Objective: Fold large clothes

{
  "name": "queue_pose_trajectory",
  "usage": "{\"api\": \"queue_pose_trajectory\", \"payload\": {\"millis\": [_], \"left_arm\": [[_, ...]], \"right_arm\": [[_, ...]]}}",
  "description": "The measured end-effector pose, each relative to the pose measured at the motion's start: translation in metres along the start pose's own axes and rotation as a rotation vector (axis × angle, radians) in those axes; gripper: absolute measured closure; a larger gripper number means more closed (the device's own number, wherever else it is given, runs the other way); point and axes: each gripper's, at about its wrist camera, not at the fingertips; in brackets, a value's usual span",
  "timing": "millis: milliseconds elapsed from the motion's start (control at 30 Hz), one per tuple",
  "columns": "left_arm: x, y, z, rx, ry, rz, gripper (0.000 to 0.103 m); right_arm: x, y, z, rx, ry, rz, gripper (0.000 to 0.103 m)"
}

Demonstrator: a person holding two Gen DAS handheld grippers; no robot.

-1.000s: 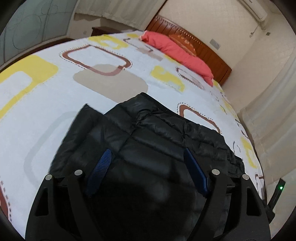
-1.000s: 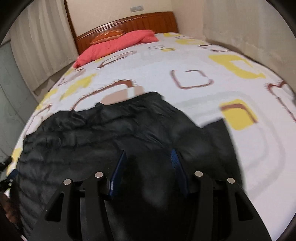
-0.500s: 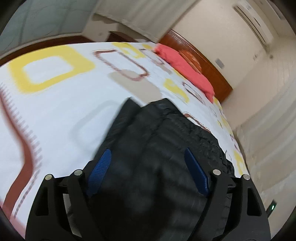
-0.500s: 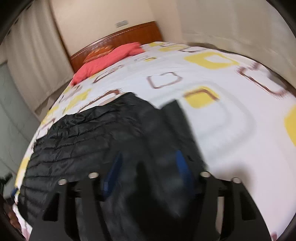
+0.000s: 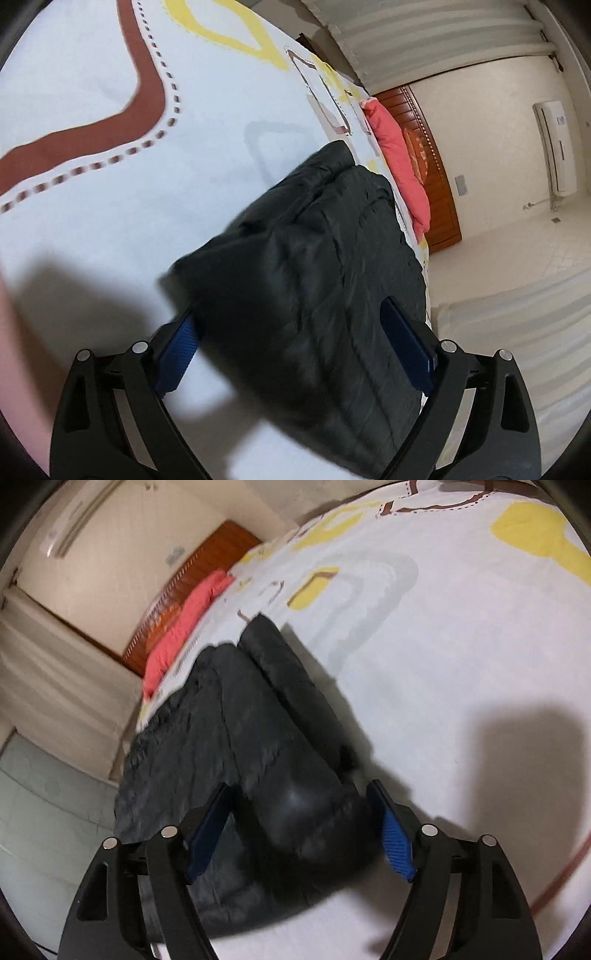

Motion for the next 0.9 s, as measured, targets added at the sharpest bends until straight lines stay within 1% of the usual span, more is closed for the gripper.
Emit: {"api": "queue_pose_trajectory", "payload": {"millis": [33, 67, 100, 133, 167, 200, 233, 267, 367, 633, 733, 800, 900], "left_arm": [[-0.001, -0.001, -0.001, 0.018, 0.016, -0.011, 0.016], [0.001, -0.002, -0.003, 0.033, 0.023, -0.028, 0.037], [0.001, -0.006, -0.006, 0.016, 0.020, -0.034, 0.044], [0.000, -0.007, -0.006, 0.006, 0.025, -0.032, 0.053], [-0.001, -0.006, -0.006, 0.003, 0.028, -0.019, 0.060], [-0.001, -0.003, -0.005, 0.004, 0.010, -0.019, 0.063], [0.001, 0.000, -0.003, 0.010, -0.023, -0.027, 0.069], [0.004, 0.004, -0.001, 0.016, -0.045, -0.032, 0.072], [0.001, 0.017, 0.004, 0.017, -0.056, -0.035, 0.075], [-0.010, 0.054, 0.023, 0.009, -0.083, -0.049, 0.076], [-0.021, 0.069, 0.034, 0.001, -0.085, -0.054, 0.076], [-0.029, 0.078, 0.039, 0.000, -0.081, -0.054, 0.076], [-0.039, 0.084, 0.043, -0.004, -0.082, -0.053, 0.076]], "right_arm": [[-0.001, -0.003, -0.003, 0.004, -0.006, -0.009, 0.031], [-0.001, -0.004, -0.005, 0.005, -0.009, -0.011, 0.038], [-0.001, -0.006, -0.007, 0.001, -0.012, -0.012, 0.053], [0.000, -0.007, -0.007, -0.010, -0.014, -0.027, 0.060], [0.000, -0.006, -0.007, -0.011, -0.014, -0.043, 0.064], [0.001, -0.002, -0.005, -0.009, -0.005, -0.052, 0.071], [-0.001, 0.002, -0.003, -0.005, 0.017, -0.058, 0.075], [-0.003, 0.005, -0.001, -0.002, 0.034, -0.061, 0.076], [-0.002, 0.016, 0.005, -0.001, 0.044, -0.067, 0.078], [0.006, 0.034, 0.019, -0.017, 0.056, -0.063, 0.078], [0.009, 0.040, 0.025, -0.023, 0.067, -0.056, 0.078], [0.014, 0.047, 0.034, -0.028, 0.068, -0.055, 0.078], [0.022, 0.050, 0.042, -0.042, 0.060, -0.065, 0.078]]}}
Point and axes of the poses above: each gripper's, at about its wrist camera, not at the fingertips, and y roughly against the way its jaws point, x to its right, z to its underside, and after that the axes turned 8 degrees about -x, right-handed
